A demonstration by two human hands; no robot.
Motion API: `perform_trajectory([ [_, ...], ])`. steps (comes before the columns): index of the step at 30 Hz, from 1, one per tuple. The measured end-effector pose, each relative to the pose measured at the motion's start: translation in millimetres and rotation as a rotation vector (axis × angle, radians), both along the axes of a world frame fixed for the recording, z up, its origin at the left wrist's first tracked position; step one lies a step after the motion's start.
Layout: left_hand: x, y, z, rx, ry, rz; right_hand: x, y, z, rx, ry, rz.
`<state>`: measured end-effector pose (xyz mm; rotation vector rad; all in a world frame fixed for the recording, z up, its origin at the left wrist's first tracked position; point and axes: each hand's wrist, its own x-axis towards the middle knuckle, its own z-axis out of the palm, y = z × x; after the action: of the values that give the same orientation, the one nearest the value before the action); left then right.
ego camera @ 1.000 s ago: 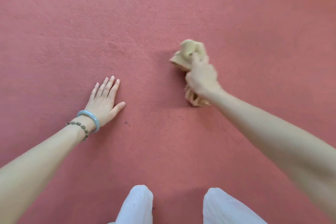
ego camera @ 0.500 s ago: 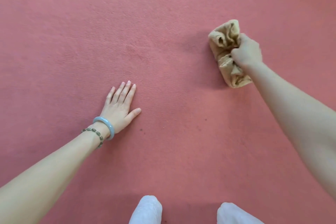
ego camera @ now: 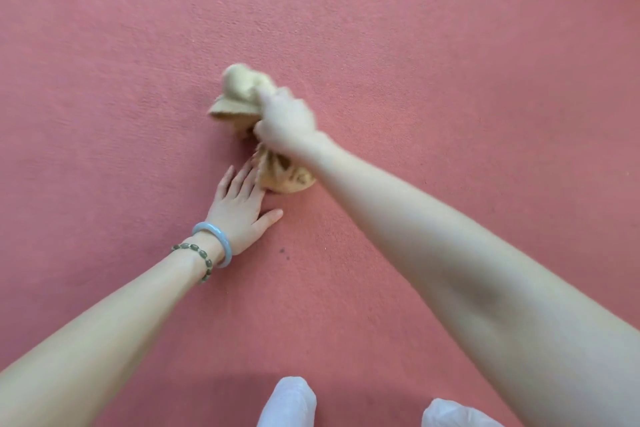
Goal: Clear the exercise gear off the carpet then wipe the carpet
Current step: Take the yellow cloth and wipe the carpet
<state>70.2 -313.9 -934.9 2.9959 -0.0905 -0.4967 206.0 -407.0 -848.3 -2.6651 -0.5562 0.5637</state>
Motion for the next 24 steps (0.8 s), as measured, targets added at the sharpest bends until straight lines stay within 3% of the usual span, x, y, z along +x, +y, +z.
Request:
perform_trajectory([
  [3,2,-2,2,0.013,0.029,0.009,-7,11,-11,0.027,0.064,0.136],
  [5,0,0,1,-0.011,0.003,-0.002,21,-20,-14,0.021,0.024,0.064],
  [12,-1,2,-2,-0.002,-0.007,-0.011,77,-232,-14,-0.236,-0.163,-0.494],
  [16,-2,2,-1,0.006,0.001,-0.025,58,-281,-4,-0.296,-0.169,-0.698],
  [19,-2,2,-1,-0.032,-0.016,-0.002,35,-237,-7,-0.261,-0.178,-0.589],
  [24,-10,3,11,-0.207,-0.144,0.114,-73,-116,-21,-0.107,-0.146,-0.07],
])
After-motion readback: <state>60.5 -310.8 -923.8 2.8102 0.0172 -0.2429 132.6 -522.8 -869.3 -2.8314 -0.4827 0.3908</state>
